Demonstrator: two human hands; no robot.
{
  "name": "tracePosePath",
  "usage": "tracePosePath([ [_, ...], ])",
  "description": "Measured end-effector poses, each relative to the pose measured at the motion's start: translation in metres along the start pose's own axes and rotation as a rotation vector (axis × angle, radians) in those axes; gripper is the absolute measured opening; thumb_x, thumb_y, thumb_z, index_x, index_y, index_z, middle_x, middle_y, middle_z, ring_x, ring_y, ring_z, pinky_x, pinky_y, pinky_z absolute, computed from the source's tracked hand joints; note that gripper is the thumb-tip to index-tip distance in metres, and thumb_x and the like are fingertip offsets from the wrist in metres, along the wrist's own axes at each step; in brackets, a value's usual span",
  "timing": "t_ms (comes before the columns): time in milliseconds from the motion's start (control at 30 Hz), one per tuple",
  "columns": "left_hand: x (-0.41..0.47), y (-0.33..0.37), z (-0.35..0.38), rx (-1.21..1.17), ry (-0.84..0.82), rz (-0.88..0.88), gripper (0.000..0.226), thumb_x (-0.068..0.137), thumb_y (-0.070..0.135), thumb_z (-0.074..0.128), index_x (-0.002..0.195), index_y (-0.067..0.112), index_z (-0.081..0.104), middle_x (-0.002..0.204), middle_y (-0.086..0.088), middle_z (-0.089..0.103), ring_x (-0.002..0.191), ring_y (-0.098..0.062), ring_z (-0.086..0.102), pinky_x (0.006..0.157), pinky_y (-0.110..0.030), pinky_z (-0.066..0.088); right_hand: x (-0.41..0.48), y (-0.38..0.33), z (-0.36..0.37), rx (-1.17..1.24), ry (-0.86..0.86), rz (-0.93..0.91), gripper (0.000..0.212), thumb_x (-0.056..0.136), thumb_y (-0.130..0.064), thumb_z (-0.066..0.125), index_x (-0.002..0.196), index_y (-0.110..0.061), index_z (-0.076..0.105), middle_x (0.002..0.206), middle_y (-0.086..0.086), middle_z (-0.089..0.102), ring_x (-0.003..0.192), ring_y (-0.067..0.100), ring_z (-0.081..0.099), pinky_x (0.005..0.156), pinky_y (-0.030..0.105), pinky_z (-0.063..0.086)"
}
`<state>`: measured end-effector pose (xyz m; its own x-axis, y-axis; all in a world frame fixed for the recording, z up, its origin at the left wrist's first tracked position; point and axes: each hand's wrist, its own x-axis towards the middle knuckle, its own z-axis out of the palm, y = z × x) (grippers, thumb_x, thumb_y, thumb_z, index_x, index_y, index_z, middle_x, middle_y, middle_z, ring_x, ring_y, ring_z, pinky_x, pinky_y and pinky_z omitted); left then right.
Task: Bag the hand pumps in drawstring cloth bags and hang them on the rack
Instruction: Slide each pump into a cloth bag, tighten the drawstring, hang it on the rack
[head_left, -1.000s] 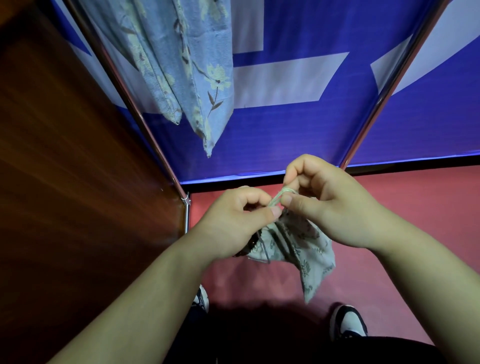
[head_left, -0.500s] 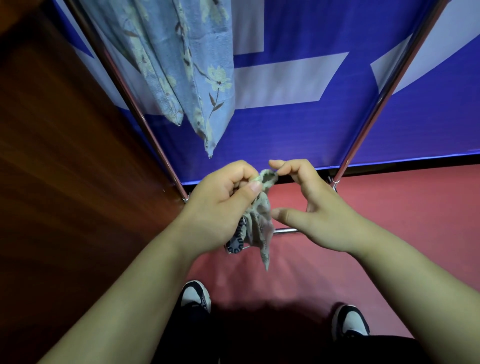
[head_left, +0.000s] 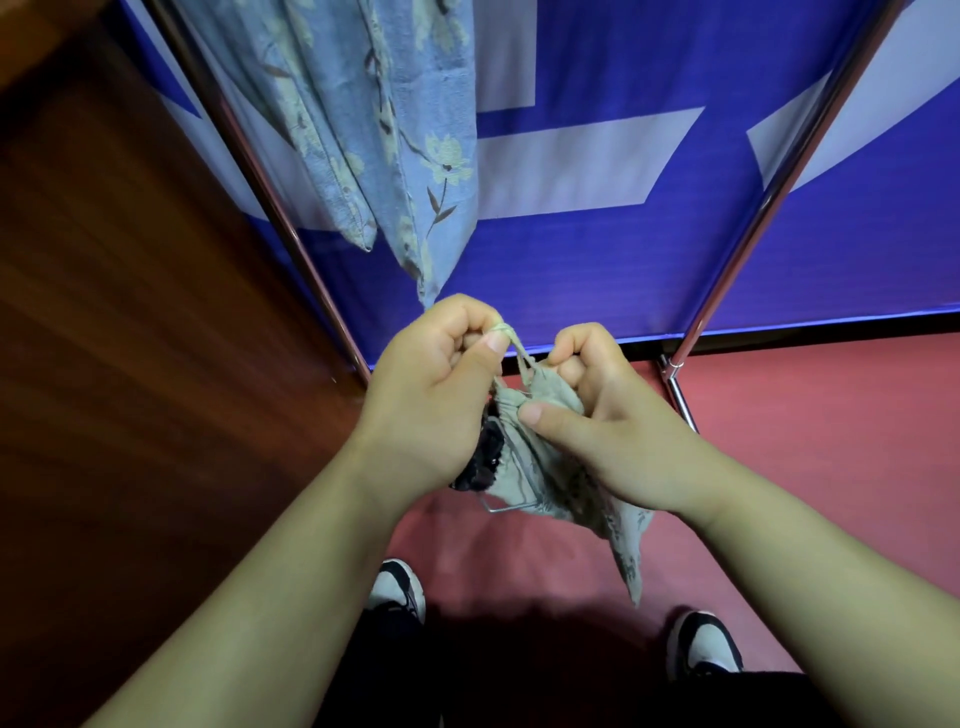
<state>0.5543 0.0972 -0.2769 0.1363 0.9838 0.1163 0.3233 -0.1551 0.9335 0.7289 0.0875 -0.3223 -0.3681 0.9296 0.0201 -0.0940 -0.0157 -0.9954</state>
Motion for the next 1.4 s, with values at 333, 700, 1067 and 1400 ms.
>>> tracePosePath([
  [333,0.003,0.009,-0.002,-0.226,0.127,-0.062,0.016,0.099,0.015,0.054,0.086,0.02,0.062,0.066,-0.001,0.058,0.06,-0.019,0.051,0.058,-0.033,0.045,-0.005,-0.013,0.001,-0.139,0.04,-0.095,0.024,0.091,-0.018,0.065,0.103,-0.025,0.046,0.083,0.009,0.063,0.064,0.034,0.051,0.061,0.05,0.042],
  [700,0.007,0.105,-0.024,0.097,0.069,0.138,0.023,0.094,0.011,0.069,0.079,0.027,0.069,0.066,0.013,0.065,0.061,0.0,0.056,0.065,-0.017,0.043,-0.013,-0.124,0.009,0.01,0.269,-0.22,0.019,0.094,0.004,0.061,0.094,-0.015,0.057,0.072,0.008,0.063,0.071,0.018,0.064,0.065,0.021,0.05],
  [1067,0.07,0.247,-0.081,0.384,0.18,0.255,0.022,0.095,0.021,0.07,0.074,0.028,0.067,0.076,-0.009,0.071,0.065,-0.021,0.06,0.065,-0.038,0.051,0.036,-0.274,0.003,-0.319,0.407,-0.436,0.016,0.089,0.002,0.064,0.088,-0.011,0.073,0.064,-0.002,0.07,0.059,0.011,0.063,0.061,0.021,0.051],
  [1400,0.151,0.318,-0.11,0.52,0.297,0.352,0.016,0.095,0.024,0.068,0.079,0.026,0.068,0.08,0.006,0.07,0.079,-0.016,0.064,0.072,-0.029,0.048,0.114,-0.354,-0.009,-0.502,0.637,-0.574,0.015,0.083,-0.014,0.067,0.082,-0.028,0.071,0.071,-0.009,0.071,0.069,0.01,0.066,0.071,0.028,0.052],
])
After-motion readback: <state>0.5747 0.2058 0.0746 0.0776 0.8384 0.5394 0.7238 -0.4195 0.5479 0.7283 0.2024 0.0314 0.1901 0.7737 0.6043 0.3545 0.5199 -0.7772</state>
